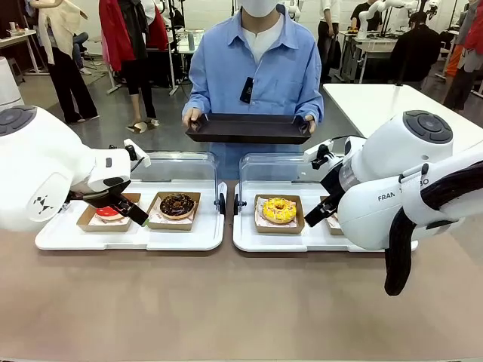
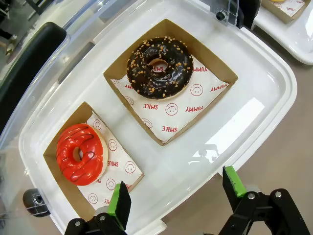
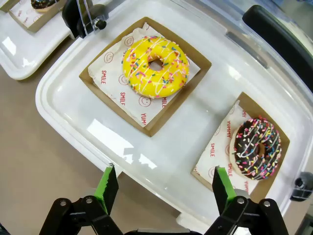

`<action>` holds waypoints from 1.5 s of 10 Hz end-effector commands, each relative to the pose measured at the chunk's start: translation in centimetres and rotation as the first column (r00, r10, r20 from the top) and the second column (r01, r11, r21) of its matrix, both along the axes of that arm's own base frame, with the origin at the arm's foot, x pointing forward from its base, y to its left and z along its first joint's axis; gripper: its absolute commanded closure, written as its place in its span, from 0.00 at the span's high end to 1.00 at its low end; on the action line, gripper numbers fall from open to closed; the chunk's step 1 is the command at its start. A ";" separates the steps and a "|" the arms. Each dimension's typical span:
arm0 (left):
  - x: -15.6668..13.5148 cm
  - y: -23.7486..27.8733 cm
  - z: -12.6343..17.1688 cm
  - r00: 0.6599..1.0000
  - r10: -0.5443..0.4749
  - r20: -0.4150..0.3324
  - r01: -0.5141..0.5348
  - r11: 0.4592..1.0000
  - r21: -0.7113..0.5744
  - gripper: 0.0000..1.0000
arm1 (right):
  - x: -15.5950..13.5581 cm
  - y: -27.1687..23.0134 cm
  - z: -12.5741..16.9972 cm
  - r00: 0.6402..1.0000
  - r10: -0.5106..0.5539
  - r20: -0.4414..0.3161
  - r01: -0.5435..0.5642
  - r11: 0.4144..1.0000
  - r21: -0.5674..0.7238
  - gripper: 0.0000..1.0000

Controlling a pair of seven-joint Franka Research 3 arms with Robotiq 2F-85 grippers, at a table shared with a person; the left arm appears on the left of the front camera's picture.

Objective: Provide the desired donut to the person.
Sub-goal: Pick up and lift the Paper togo box containing the Donut pointed at by the person.

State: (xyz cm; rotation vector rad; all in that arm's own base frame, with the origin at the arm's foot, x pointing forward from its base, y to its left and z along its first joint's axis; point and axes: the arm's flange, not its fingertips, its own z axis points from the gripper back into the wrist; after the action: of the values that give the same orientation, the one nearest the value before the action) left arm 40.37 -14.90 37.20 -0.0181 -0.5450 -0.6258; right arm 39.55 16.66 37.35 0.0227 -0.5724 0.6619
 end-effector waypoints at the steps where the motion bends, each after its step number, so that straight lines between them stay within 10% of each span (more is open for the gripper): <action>1: 0.0 0.0 0.0 1.000 0.000 0.000 0.000 1.000 0.000 1.00 | 0.0 0.0 0.0 1.000 0.000 0.000 0.000 1.000 0.000 1.00; 9: 0.0 0.0 0.0 1.000 0.000 0.000 0.000 1.000 0.000 1.00 | -0.3 0.0 1.4 0.998 -0.054 -0.036 0.055 0.998 0.028 1.00; 15: -5.1 -0.7 15.2 0.999 0.005 0.035 -0.007 0.998 0.070 1.00 | -6.4 0.2 16.0 0.996 -0.093 -0.013 0.093 0.995 0.035 1.00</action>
State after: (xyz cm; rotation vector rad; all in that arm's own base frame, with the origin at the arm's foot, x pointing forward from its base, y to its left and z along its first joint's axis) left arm 35.78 -15.37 51.40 0.0425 -0.5488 -0.6724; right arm 34.15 16.48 52.59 0.0371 -0.5871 0.5619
